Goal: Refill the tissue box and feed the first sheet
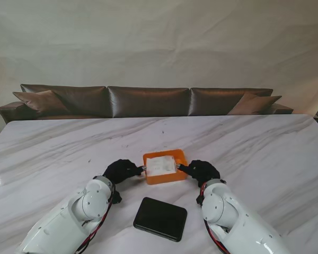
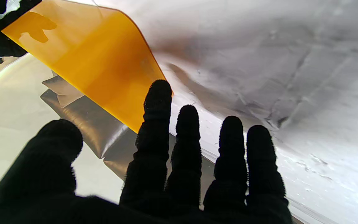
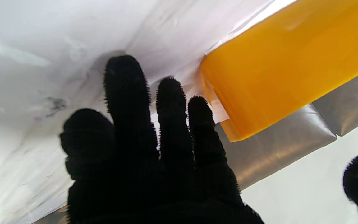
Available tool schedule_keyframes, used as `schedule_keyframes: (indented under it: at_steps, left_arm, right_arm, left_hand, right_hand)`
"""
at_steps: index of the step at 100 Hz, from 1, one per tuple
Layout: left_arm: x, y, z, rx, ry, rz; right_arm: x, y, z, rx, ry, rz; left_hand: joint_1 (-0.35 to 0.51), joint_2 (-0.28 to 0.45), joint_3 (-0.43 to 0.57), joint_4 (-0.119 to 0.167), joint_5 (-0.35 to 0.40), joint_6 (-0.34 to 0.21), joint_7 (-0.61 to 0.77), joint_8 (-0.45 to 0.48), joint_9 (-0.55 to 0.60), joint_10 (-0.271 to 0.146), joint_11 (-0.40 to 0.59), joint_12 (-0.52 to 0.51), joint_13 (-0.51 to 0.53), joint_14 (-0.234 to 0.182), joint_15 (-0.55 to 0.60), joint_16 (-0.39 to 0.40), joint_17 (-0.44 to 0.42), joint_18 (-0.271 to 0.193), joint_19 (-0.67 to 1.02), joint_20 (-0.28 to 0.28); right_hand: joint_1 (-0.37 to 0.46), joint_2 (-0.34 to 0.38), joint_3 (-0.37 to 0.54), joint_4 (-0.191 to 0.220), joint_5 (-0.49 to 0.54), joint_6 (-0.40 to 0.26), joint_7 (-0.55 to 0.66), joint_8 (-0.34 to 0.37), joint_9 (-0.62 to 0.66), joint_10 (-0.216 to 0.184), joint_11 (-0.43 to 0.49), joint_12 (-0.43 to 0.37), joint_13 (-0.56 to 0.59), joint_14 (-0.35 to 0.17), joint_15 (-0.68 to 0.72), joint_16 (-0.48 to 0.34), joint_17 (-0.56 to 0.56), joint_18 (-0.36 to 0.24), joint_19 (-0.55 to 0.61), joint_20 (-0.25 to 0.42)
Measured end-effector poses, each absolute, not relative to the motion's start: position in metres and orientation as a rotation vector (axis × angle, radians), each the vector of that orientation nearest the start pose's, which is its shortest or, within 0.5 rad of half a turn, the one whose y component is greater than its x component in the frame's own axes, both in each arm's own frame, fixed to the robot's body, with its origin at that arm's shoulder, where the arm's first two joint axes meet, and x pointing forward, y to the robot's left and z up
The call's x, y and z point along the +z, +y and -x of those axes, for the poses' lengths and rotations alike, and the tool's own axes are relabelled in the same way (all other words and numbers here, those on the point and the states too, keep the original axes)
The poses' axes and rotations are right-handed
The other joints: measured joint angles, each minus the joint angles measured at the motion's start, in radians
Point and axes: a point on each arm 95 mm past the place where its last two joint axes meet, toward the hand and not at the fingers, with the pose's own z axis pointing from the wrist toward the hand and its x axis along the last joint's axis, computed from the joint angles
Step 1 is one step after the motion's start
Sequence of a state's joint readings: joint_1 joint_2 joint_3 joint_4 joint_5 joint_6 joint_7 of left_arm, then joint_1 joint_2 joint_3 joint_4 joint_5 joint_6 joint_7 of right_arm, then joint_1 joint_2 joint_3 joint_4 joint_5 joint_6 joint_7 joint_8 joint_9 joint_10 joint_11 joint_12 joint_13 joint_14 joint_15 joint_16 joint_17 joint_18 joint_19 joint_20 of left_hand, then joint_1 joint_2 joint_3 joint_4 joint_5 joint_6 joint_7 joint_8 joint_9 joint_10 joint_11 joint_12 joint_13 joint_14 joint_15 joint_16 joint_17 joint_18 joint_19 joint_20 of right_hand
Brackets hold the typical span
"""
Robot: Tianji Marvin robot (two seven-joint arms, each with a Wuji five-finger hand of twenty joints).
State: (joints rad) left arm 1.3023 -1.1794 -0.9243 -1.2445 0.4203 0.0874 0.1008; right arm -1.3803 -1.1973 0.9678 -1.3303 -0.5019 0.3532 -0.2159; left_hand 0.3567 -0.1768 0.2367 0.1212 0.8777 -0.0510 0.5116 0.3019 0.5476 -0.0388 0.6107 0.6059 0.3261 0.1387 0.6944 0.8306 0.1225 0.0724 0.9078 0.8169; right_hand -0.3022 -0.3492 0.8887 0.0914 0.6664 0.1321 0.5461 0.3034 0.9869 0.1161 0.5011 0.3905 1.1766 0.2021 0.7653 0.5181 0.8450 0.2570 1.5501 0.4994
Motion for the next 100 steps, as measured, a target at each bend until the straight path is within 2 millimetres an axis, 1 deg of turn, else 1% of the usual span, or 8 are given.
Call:
schedule_keyframes:
  at_steps: [16,20,26,31,49,85,89,100]
  left_arm:
    - [-0.388,-0.039,-0.444,-1.595,1.293,1.804]
    - [-0.388,-0.038,-0.445,-1.594,1.291,1.804]
    - [-0.388,-0.038,-0.445,-1.593,1.291,1.803]
    - [-0.388,-0.037,-0.445,-1.593,1.289,1.802]
    - [-0.386,-0.030,-0.444,-1.589,1.238,1.799]
    - [-0.384,-0.020,-0.426,-1.570,1.197,1.807]
    - [-0.383,-0.019,-0.423,-1.570,1.192,1.807]
    - [-0.378,-0.015,-0.414,-1.566,1.180,1.809]
  right_arm:
    - [-0.388,0.030,-0.425,1.391,1.089,-1.810]
    - [-0.389,0.029,-0.423,1.405,1.079,-1.806]
    - [-0.391,0.030,-0.421,1.430,1.070,-1.794]
    - [-0.393,0.031,-0.418,1.434,1.076,-1.794]
    - [-0.392,0.039,-0.409,1.451,1.103,-1.800]
    - [-0.393,0.050,-0.399,1.492,1.115,-1.796]
    - [-0.393,0.051,-0.398,1.495,1.119,-1.797]
    - [-0.390,0.052,-0.395,1.489,1.122,-1.796]
  left_hand:
    - [0.000,0.000,-0.006,0.000,-0.015,0.000,-0.032,-0.001,0.000,0.000,0.000,0.000,0.000,0.000,0.000,0.000,0.000,0.001,0.000,0.000]
    - [0.000,0.000,-0.006,0.000,-0.027,-0.010,-0.035,-0.002,0.000,0.000,0.000,0.000,0.000,0.000,0.000,0.000,0.000,0.002,0.000,0.000]
    - [0.000,0.000,-0.009,0.000,-0.029,-0.013,-0.035,-0.003,0.000,0.000,0.000,0.000,0.000,0.000,0.000,0.000,0.000,0.002,0.000,0.000]
    - [0.000,0.000,-0.010,0.000,-0.045,-0.024,-0.047,-0.004,0.000,0.000,0.000,0.000,0.000,0.000,0.000,0.000,0.000,0.002,0.000,0.000]
    - [0.000,0.000,-0.019,0.000,-0.054,-0.025,-0.047,-0.004,0.000,0.000,0.000,0.000,0.000,0.000,0.000,0.000,0.001,0.003,0.000,-0.001]
    - [0.000,0.019,-0.031,0.000,-0.054,-0.025,-0.048,-0.004,0.000,0.000,0.000,0.000,0.000,0.001,0.000,0.002,0.001,0.006,0.000,-0.002]
    - [0.000,0.019,-0.031,0.000,-0.070,-0.025,-0.052,-0.004,0.000,0.000,0.000,0.000,0.000,0.003,0.000,0.002,0.001,0.007,0.000,-0.003]
    - [0.000,0.029,-0.054,0.000,-0.096,-0.025,-0.070,-0.004,0.000,0.000,0.000,0.000,0.000,0.036,-0.010,0.001,0.004,0.030,0.000,-0.004]
  right_hand:
    - [-0.001,0.000,0.000,0.000,-0.011,0.001,0.024,-0.009,-0.018,-0.001,0.000,-0.025,0.000,0.001,-0.011,-0.001,0.001,0.002,-0.001,-0.001]
    - [-0.001,0.000,0.000,0.000,-0.011,0.001,0.026,-0.010,-0.016,0.015,0.000,-0.027,0.000,0.001,-0.011,-0.001,0.001,0.002,-0.002,-0.001]
    - [0.000,0.000,0.000,0.000,-0.011,0.000,0.035,-0.011,-0.016,0.019,0.000,-0.027,0.000,0.001,-0.011,-0.001,0.001,0.002,-0.004,-0.001]
    - [0.000,0.000,0.000,0.000,-0.011,0.000,0.037,-0.012,-0.021,0.000,0.008,-0.027,0.001,0.001,-0.006,0.012,0.001,0.002,-0.004,-0.001]
    - [0.000,0.000,0.000,0.000,-0.010,0.010,0.037,-0.020,-0.021,0.006,0.008,-0.027,0.001,0.001,-0.009,0.001,0.001,0.002,-0.004,-0.001]
    - [0.005,0.000,0.000,0.000,-0.009,0.005,0.041,-0.022,-0.020,0.011,0.008,-0.027,0.001,0.001,-0.004,0.002,0.001,0.002,-0.005,-0.001]
    - [0.005,0.000,0.000,0.000,-0.009,0.005,0.041,-0.022,-0.020,0.011,0.008,-0.027,0.001,0.001,-0.005,0.001,0.001,0.002,-0.005,-0.001]
    - [0.005,0.000,0.000,0.000,-0.009,0.003,0.041,-0.024,-0.020,0.011,0.008,-0.027,0.000,0.001,-0.008,0.000,-0.002,0.002,-0.009,-0.001]
